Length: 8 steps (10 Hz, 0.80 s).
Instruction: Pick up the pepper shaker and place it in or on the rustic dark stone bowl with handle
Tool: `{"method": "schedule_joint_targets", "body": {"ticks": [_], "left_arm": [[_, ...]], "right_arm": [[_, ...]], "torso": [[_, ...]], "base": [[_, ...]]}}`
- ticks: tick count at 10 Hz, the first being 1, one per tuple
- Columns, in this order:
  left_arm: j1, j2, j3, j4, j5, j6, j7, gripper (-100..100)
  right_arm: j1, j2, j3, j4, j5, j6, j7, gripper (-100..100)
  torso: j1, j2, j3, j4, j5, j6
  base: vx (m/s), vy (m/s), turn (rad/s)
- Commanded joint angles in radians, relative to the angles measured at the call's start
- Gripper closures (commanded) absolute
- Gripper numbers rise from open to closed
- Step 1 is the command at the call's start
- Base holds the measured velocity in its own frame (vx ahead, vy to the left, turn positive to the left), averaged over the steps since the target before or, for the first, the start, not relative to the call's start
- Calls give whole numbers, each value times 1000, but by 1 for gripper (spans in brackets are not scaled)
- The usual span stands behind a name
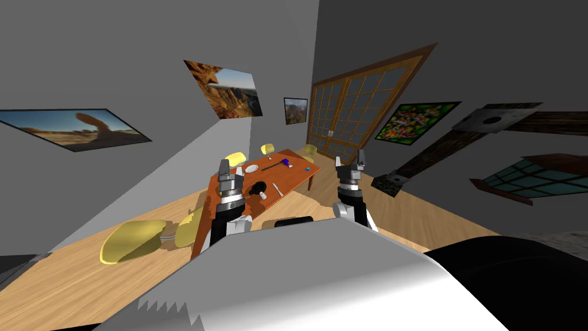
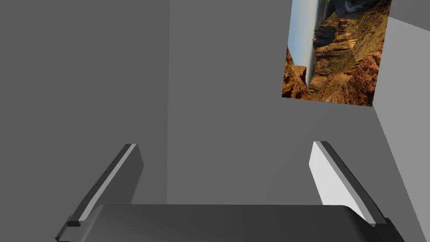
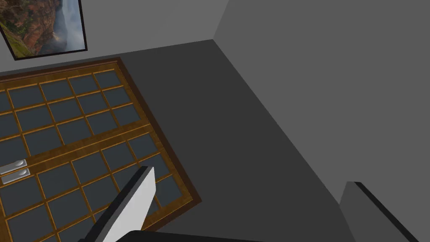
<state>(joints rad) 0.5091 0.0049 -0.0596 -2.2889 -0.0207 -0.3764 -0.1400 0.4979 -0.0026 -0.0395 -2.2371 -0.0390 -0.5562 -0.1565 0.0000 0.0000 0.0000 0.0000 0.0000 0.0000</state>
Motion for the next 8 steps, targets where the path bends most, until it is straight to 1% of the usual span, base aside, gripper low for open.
{"method": "schedule_joint_targets", "body": {"ticks": [1,4,8], "left_arm": [[4,30,-4,6,3,12,-1,-100],[20,101,-20,31,15,58,-3,-100],[54,192,-56,81,41,156,-6,-100]], "right_arm": [[0,0,0,0,0,0,0,0],[0,0,0,0,0,0,0,0],[0,0,0,0,0,0,0,0]], "torso": [[0,0,0,0,0,0],[0,1,1,0,0,0],[2,3,2,1,0,0]], "base": [[-4,-1,-33],[-21,2,-66],[-41,14,-116]]}}
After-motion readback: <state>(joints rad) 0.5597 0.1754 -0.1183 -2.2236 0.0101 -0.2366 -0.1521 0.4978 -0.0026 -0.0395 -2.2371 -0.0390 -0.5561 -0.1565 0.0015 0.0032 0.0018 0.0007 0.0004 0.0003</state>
